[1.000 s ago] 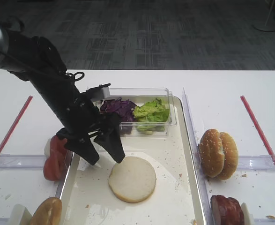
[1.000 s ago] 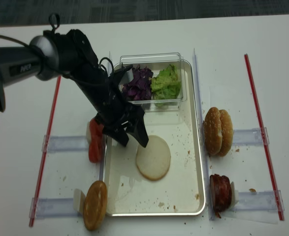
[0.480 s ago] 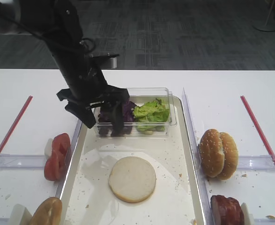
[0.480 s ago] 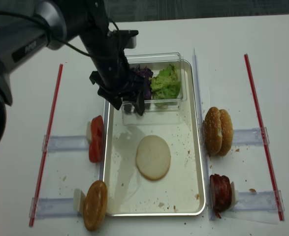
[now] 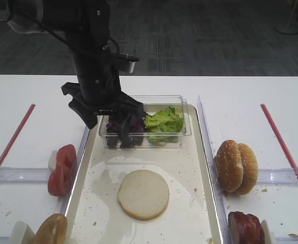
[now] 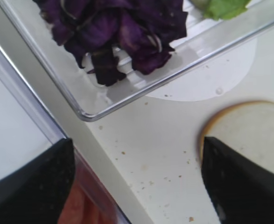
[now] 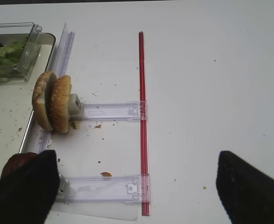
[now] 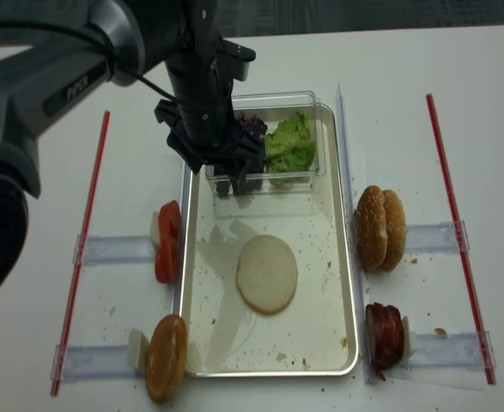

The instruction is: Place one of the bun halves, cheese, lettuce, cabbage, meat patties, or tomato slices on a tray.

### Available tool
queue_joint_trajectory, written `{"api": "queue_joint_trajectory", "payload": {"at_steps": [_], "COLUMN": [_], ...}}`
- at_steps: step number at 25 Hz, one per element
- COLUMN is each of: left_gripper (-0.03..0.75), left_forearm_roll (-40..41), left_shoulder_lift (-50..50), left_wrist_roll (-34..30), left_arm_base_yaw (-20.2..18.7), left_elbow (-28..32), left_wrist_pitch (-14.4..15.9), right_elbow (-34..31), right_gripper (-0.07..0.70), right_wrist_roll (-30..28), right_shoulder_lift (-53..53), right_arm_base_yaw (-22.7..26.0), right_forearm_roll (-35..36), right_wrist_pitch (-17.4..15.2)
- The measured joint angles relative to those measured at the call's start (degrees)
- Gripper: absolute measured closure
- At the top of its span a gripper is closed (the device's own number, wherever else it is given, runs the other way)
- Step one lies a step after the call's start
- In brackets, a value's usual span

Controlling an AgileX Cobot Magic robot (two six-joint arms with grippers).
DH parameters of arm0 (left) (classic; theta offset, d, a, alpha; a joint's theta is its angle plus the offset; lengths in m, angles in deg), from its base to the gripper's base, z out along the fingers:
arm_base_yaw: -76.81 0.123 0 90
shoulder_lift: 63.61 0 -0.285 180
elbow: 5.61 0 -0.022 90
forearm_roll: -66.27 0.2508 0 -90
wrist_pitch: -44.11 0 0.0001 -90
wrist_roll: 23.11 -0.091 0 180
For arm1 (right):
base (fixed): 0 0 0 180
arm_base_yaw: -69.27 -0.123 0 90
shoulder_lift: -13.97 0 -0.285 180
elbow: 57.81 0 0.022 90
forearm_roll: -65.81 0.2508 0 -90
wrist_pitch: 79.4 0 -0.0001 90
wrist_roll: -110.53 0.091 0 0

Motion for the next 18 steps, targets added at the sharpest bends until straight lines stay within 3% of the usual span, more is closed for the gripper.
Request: {"api": "queue_joint_trajectory", "payload": {"at_steps": [13, 18], "left_gripper": [0.198, 0.198], "left_forearm_roll": [2.49, 3.39], "left_shoulder_lift": [-0.3, -0.3], "left_wrist_roll": [-0.49, -0.81], "left_arm_base_yaw": [0.09, 3.69], "left_elbow": [0.0, -0.46], "left_wrist_pitch": [0.0, 0.0], "right_elbow": [0.0, 0.0], "right_gripper": [-0.06, -0.06], "right_wrist_roll": [0.0, 0.0], "right_shoulder_lift": [0.0, 0.0], "right_arm_base_yaw": [0.0, 0.0], "right_forearm_roll": [0.0, 0.0], "right_wrist_pitch": [0.0, 0.0]}}
